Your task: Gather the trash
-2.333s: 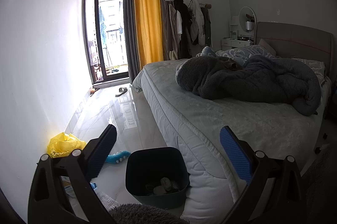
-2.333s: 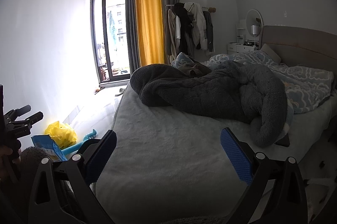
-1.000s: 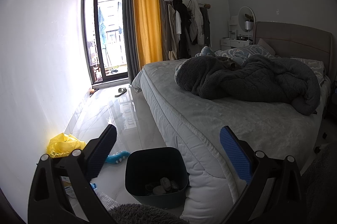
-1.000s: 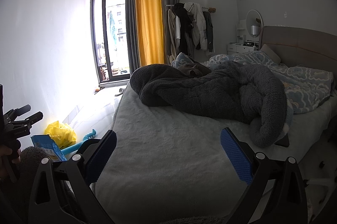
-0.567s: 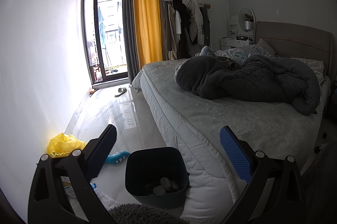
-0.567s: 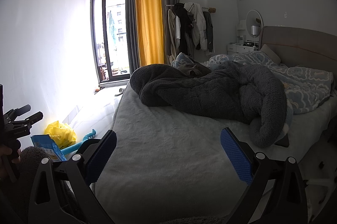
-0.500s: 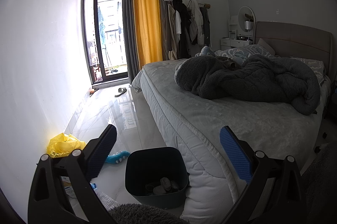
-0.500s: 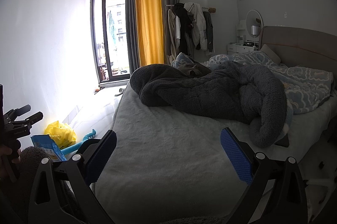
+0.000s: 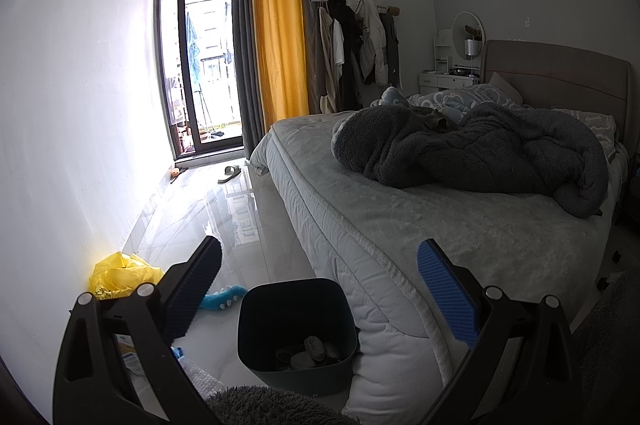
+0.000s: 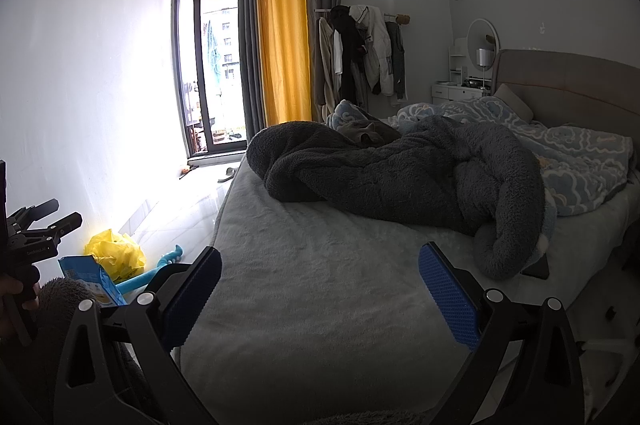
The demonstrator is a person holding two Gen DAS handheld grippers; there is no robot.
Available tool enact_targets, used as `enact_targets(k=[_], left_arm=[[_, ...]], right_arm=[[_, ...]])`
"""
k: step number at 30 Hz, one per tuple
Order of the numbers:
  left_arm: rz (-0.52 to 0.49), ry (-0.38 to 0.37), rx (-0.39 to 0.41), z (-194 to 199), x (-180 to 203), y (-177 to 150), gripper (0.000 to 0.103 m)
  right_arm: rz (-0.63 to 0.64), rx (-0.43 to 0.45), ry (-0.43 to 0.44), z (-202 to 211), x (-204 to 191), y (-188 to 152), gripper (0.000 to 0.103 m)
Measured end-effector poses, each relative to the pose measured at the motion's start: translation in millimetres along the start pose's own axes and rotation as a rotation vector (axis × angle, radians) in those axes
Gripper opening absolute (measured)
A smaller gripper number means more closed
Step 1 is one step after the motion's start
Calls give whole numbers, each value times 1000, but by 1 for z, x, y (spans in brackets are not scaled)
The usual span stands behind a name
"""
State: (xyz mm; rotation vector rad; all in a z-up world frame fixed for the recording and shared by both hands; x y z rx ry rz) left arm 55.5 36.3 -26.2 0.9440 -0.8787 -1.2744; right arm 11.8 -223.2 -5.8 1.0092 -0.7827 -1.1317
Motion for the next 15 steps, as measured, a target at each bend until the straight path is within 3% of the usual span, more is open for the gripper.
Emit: enact_targets(k=[15], left_arm=[[-1, -2, -2, -2, -1, -1, 100]], right_arm=[[1, 0, 0, 0, 0, 0, 100]])
Point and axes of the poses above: each gripper's, at about its wrist camera, not at the fingertips, and z roughly against the way its jaws point, x to its right, y to its top, the point moved 9 cm from there along -z, roughly the way its jaws point, and after that the axes turned 6 degrees about z, right-handed, at the moved point
